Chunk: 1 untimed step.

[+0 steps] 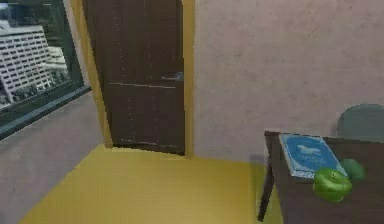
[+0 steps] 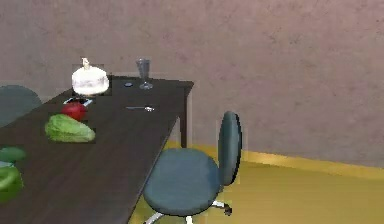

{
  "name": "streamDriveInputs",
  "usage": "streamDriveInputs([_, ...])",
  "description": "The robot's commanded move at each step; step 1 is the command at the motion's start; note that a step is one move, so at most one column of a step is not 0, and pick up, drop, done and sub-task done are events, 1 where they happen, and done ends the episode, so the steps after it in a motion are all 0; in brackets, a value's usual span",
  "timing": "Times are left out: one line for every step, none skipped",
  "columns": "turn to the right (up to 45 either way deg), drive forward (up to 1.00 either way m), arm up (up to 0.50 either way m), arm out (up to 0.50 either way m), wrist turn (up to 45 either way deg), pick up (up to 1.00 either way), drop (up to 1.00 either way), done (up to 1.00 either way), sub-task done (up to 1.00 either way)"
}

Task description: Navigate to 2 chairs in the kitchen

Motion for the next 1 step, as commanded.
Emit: streamDriveInputs([0.0, 1.0, 0.0, 0.0, 0.0, 0.0, 0.0, 0.0, 0.0])
